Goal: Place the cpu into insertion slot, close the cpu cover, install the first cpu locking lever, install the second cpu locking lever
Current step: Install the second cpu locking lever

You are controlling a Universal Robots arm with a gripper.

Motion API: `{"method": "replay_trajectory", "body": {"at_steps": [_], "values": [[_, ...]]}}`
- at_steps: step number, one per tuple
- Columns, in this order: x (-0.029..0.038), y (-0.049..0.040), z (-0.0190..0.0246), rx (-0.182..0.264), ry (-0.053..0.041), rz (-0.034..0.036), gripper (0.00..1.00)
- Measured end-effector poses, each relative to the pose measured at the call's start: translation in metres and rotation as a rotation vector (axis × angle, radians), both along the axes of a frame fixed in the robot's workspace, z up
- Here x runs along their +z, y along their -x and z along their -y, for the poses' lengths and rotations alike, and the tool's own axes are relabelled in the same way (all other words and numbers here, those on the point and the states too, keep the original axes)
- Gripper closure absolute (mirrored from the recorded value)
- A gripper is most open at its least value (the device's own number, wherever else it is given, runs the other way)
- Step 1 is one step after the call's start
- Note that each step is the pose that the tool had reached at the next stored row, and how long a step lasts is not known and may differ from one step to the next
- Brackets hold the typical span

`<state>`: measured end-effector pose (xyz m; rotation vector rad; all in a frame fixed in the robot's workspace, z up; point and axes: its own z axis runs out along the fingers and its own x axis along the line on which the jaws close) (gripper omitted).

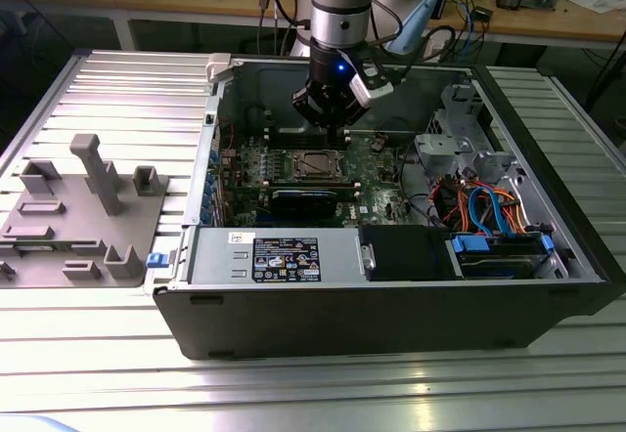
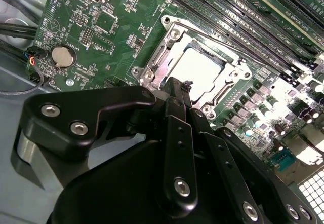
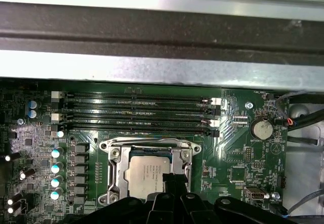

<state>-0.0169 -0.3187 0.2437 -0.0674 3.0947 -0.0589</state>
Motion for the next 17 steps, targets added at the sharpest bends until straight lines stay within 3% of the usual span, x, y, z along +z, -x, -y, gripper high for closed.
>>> {"method": "replay_trajectory", "body": {"at_steps": [10,17], "values": [[-0.0002,0.0000,0.0055,0.000,0.0000,0.0000,0.89],[0.0085,0.0000,0.0056,0.000,0.0001,-0.0001,0.89]]}}
